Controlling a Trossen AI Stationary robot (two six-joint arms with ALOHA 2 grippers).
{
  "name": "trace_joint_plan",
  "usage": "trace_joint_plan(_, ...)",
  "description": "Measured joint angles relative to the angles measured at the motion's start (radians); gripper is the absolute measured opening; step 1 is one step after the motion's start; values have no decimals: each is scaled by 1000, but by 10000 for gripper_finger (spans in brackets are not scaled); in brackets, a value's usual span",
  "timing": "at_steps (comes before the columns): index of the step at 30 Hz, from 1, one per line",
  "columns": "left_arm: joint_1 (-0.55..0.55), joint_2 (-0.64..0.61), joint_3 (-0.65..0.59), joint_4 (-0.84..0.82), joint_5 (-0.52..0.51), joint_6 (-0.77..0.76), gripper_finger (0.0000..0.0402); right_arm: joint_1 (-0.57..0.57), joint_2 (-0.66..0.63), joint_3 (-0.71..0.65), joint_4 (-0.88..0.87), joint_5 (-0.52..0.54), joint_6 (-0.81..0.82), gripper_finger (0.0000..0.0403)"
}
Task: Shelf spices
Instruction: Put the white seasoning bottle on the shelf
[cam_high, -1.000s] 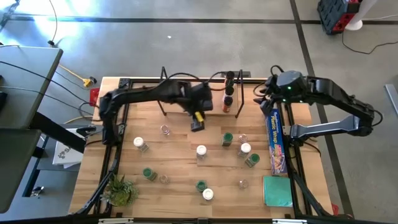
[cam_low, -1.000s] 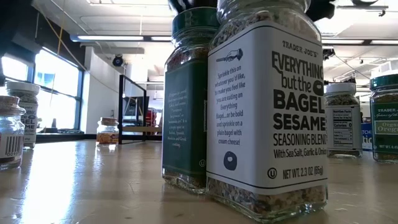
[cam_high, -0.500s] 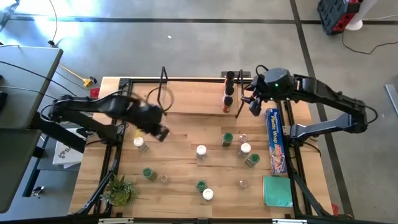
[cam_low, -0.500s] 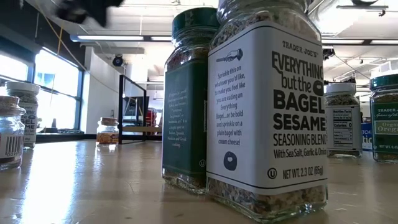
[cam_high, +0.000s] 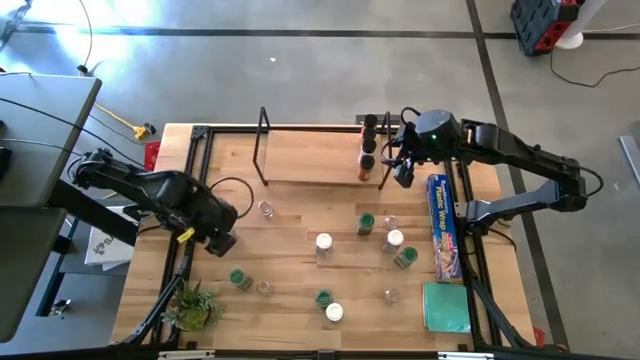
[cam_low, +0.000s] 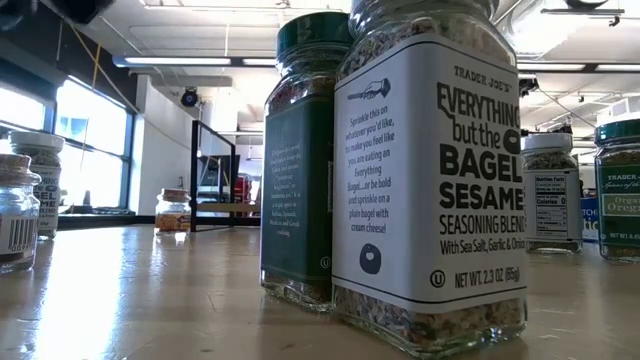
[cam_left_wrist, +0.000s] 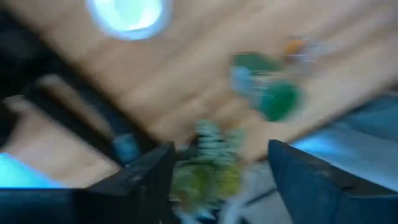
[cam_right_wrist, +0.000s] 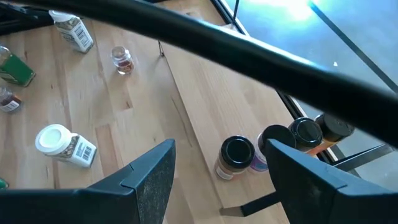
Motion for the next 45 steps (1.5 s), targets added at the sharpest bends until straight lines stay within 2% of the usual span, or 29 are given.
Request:
trace_joint_plan(4,1,1,-92,10,-48,74,311,0,0,0,0,0,0,243)
trace_joint_plan(10,1,8,-209,82,-112,136,319,0,0,0,-1,0,5,243)
trace_joint_plan(18,6,9,-285,217,-225,171,315,0,0,0,-1,0,32,243)
trace_joint_plan(24,29,9,-315,243,-274,135,276,0,0,0,0,1,51,243)
trace_joint_plan(31,61,9,-316,261,-363,161,216,0,0,0,-1,1,68,243)
trace_joint_plan(34,75,8,-320,268,-358,185,200,0,0,0,-1,1,68,243)
trace_joint_plan(39,94,8,-314,264,-319,233,200,0,0,0,-1,1,68,243)
trace_joint_plan(41,109,13,-273,252,-278,277,200,1,0,0,-1,0,68,243)
trace_joint_plan(45,155,12,-111,237,-230,366,200,1,-6,0,-1,-5,68,243)
